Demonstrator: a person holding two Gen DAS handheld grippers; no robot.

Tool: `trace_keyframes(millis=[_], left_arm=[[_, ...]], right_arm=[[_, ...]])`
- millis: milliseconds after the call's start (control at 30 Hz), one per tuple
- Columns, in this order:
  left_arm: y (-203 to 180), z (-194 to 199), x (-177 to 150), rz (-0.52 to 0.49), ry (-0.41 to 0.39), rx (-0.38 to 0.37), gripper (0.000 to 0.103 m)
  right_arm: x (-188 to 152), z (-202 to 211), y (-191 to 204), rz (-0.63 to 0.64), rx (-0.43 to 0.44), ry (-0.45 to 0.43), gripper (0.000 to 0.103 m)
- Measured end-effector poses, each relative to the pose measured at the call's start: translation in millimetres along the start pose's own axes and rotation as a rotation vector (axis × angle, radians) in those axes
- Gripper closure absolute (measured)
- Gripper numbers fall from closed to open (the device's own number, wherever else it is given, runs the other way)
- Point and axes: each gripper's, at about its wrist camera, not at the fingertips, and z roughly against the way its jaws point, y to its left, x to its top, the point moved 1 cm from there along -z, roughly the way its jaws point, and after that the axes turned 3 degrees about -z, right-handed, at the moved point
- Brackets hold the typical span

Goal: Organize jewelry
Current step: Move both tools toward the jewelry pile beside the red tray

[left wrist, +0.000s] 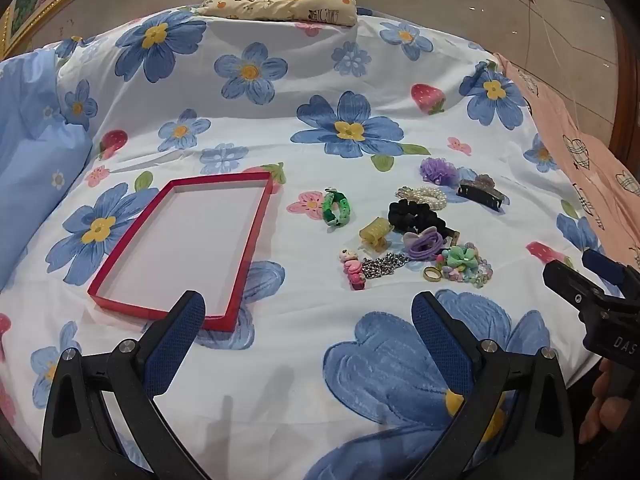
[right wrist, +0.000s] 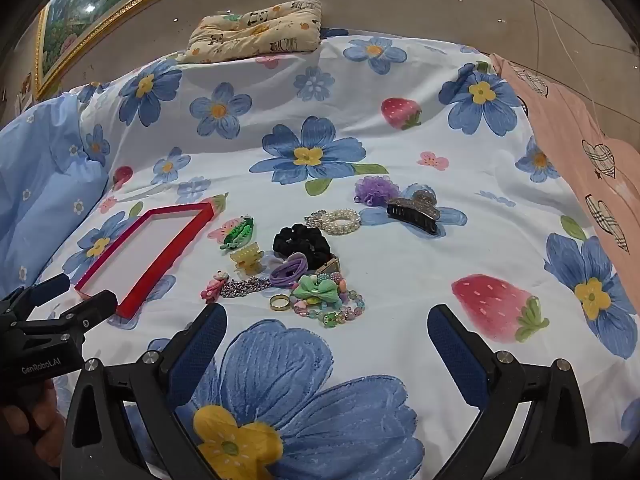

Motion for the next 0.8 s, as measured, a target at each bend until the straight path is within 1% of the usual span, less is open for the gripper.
trace_keyframes(millis=[367, 400, 800], left_arm=[[-0.1, 0.5, 0.8, -0.002, -0.002, -0.001, 0.000], [-0.1, 0.5, 0.9, -0.001, -0.001, -0.001, 0.000], [-0.9, 0.4, 0.1, -0.001, -0.001, -0.001, 0.000]], right_arm=[[0.9, 2.5, -3.9, -0.002, 0.001, 0.002, 0.001], [-1.8, 3.5, 1.0, -0.002, 0.002, 0.003, 0.001], [0.6, -1.5, 2.1, 0.002, 0.001, 0.009, 0.001]])
